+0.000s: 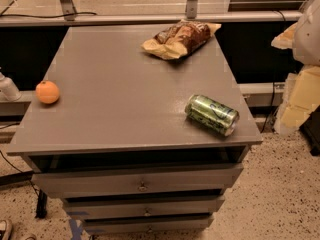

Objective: Move green can near brown chip bag

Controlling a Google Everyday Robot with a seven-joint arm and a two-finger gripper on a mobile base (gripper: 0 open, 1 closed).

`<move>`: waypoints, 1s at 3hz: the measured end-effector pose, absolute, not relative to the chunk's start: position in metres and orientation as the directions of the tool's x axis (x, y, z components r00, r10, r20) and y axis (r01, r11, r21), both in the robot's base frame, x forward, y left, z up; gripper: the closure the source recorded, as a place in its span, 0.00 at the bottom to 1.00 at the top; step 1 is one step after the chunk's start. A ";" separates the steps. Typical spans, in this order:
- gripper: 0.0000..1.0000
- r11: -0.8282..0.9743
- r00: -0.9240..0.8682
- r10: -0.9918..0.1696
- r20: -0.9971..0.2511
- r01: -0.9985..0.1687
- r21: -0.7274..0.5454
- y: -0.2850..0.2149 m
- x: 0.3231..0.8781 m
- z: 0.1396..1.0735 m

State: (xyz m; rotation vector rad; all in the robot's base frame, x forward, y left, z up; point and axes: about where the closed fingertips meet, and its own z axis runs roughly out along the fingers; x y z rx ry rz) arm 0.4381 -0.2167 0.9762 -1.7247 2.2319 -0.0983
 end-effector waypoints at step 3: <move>0.00 0.330 -0.251 -0.921 -0.297 -0.909 -0.255 -0.191 0.469 0.943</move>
Offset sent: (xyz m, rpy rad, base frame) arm 0.0351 0.0315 -0.0336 0.1196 -0.0349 -0.0364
